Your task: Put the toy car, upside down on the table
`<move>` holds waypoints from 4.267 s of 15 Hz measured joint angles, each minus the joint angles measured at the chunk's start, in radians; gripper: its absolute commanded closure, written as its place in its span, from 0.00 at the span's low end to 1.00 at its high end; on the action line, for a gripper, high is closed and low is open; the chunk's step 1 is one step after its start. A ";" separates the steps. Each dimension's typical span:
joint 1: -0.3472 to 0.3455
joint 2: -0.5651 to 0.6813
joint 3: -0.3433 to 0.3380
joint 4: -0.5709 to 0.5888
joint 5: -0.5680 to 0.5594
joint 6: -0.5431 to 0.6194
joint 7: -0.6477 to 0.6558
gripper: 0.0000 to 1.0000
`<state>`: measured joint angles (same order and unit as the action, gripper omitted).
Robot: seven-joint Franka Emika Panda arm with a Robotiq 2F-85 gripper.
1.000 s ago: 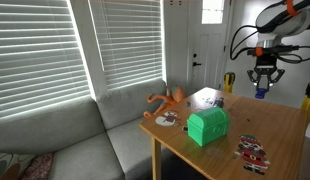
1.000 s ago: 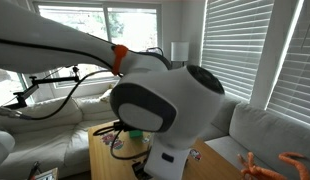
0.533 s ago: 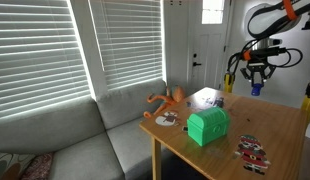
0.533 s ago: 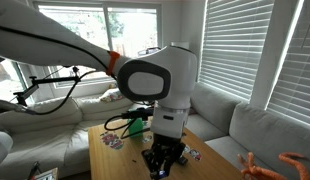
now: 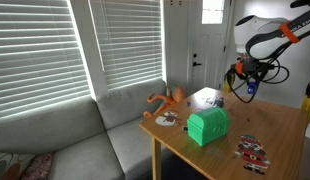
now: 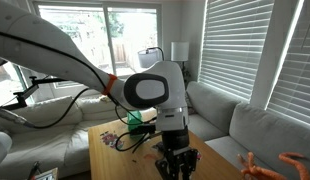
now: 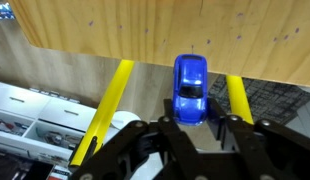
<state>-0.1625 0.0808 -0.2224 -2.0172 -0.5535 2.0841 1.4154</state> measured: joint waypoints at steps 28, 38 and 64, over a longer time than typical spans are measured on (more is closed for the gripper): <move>0.095 0.093 0.043 -0.042 -0.348 0.094 0.248 0.88; 0.130 0.129 0.092 -0.047 -0.537 0.015 0.443 0.88; 0.125 0.142 0.143 -0.028 -0.526 0.006 0.520 0.88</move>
<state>-0.0375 0.2228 -0.0790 -2.0451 -1.0794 2.0902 1.9354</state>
